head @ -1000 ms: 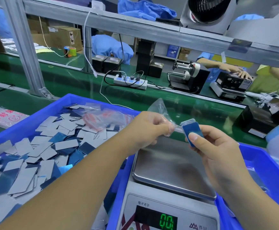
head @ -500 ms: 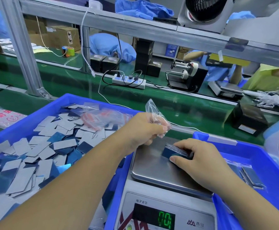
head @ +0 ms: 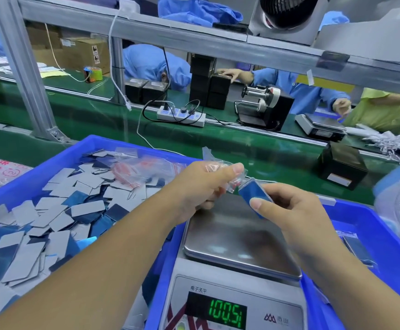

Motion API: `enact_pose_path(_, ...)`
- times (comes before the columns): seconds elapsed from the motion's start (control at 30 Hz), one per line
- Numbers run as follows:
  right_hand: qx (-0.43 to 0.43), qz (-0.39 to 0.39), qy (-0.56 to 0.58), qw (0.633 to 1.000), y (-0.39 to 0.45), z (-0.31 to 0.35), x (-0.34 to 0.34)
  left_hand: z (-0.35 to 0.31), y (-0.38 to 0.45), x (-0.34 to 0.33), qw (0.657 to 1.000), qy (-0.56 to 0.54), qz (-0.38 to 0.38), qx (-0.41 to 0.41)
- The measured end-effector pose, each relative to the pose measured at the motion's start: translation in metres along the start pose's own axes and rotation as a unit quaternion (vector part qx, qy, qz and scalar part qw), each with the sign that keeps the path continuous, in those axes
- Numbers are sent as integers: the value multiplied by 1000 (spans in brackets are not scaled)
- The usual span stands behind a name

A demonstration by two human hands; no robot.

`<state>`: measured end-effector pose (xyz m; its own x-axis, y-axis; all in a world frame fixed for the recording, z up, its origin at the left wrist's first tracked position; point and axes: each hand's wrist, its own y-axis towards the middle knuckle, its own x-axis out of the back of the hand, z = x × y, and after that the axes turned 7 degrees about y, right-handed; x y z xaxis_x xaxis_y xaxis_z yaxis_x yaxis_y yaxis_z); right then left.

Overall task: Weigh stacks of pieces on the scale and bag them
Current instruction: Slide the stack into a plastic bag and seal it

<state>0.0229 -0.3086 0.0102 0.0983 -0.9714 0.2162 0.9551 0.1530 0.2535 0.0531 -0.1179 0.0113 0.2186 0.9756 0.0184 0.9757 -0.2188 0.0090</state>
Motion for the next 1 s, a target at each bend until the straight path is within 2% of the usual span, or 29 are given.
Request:
enact_pose_path(0.13, 2, -10, 33, 999, 0, -2, -2, -2, -3, -4, 998, 1, 53, -21)
enact_pose_path(0.27, 12, -35, 45, 998, 0, -2, -4, -1, -4, -5, 997, 18, 67, -42)
enact_pose_path(0.37, 9, -54, 61, 997, 0, -3, -5, 1, -3, -6, 996, -21, 78, -29)
enact_pose_path(0.57, -47, -12, 142, 989, -1, -6, -7, 0, -5, -6, 997, 3, 61, -39)
enact_pose_path(0.7, -71, 13, 178, 981, 0, -3, -1, -2, -7, -4, 994, 11, 103, -32)
enact_pose_path(0.83, -55, 0, 186, 981, 2, 1, 4, -2, -8, -4, 990, -9, 137, -1)
enact_pose_path(0.9, -49, 1, 192, 980, 2, 4, 3, -2, -7, -6, 993, -35, 116, -12)
enact_pose_path(1.0, -39, -30, 222, 974, 3, 5, 3, -4, -5, -8, 991, -132, 33, -19)
